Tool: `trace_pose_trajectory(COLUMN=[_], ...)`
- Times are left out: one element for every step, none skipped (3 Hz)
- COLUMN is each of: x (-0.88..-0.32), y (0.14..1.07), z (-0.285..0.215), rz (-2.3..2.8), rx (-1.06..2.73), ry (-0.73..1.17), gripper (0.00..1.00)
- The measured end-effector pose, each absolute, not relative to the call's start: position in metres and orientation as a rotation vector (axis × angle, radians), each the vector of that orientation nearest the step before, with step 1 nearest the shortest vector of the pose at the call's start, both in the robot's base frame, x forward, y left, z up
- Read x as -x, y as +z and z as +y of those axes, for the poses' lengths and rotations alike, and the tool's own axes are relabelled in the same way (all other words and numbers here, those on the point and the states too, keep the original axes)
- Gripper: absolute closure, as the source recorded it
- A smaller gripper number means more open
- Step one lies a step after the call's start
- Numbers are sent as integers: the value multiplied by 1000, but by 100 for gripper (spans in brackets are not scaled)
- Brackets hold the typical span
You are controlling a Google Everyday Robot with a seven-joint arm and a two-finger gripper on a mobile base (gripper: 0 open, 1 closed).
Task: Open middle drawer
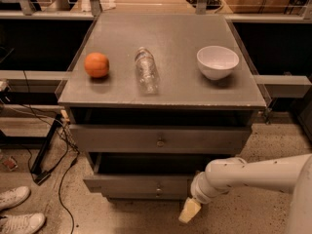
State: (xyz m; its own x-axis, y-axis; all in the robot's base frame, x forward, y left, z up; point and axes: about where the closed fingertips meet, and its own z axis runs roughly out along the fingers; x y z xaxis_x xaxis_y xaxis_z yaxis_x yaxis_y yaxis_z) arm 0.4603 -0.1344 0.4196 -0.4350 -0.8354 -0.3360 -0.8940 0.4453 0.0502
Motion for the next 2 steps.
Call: trace_pose_trajectory(x=[-450, -438], y=[427, 437], z=[-135, -136], rz=[2466, 2496], rx=[1467, 1431], ry=[348, 374], gripper=[0, 0])
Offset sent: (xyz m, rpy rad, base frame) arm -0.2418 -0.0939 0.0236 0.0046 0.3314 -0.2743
